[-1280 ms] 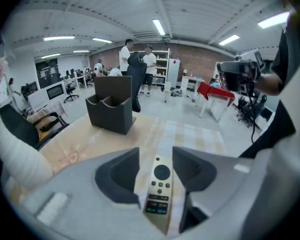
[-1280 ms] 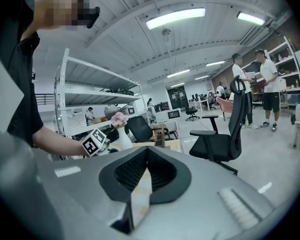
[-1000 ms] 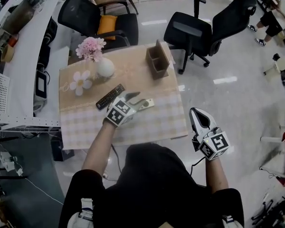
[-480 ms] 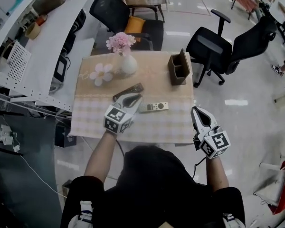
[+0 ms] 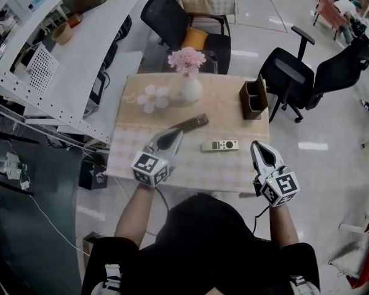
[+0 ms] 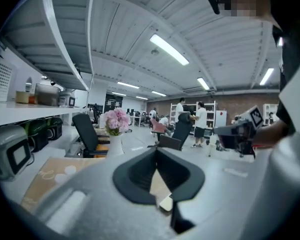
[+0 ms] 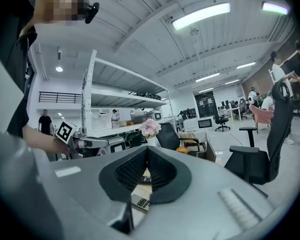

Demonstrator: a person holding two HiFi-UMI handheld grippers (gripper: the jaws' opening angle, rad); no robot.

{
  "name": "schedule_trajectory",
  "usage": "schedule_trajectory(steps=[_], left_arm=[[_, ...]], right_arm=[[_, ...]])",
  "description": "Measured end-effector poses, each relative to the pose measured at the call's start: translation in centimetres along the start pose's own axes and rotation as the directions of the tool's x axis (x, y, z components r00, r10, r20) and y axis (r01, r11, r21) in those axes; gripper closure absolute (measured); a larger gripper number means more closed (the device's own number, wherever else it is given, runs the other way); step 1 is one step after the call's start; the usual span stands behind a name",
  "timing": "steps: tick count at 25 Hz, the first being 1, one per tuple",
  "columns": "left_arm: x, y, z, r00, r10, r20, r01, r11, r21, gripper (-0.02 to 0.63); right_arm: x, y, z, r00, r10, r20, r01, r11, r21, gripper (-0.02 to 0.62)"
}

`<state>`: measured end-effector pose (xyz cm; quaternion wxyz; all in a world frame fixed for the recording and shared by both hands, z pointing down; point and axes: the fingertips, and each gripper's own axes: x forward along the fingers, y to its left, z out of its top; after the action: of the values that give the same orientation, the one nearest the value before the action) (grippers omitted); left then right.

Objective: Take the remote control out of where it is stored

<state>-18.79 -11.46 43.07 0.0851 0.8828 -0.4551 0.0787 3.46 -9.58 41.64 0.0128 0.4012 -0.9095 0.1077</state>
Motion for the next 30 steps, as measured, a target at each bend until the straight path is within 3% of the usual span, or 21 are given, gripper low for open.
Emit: schedule_trajectory(steps=[9, 16, 21, 26, 30], left_arm=[[-5.5, 3.1, -0.1, 0.995, 0.042, 0.087, -0.043, 0.999, 0.006, 0.603], [-7.9, 5.1, -1.0, 0.994, 0.057, 0.097, -0.056, 0.998, -0.005, 0.603], [-8.4, 6.3, -1.7, 0.994, 0.051, 0.095, -0.047, 0.998, -0.042, 0.603], [-8.5, 6.7, -1.8, 0.996, 0.036, 0.085, -0.032, 0.999, -0.043, 0.603], [-8.5, 7.0, -1.8, 0.994, 0.054, 0.093, -0.051, 0.998, -0.042, 0.603]], right_arm=[[3.7, 4.8, -0.3, 1.0, 0.017, -0.018, -0.018, 0.997, -0.076, 0.589], [5.4, 7.1, -0.9, 0.999, 0.032, -0.034, -0.036, 0.993, -0.109, 0.59], [6.3, 7.5, -1.0, 0.999, 0.025, -0.044, -0.029, 0.997, -0.078, 0.59], [7.3, 8.2, -0.2, 0.995, 0.097, 0.0, -0.097, 0.995, 0.024, 0.589], [7.7, 8.3, 0.1, 0.994, 0.107, 0.009, -0.107, 0.994, 0.031, 0.589]])
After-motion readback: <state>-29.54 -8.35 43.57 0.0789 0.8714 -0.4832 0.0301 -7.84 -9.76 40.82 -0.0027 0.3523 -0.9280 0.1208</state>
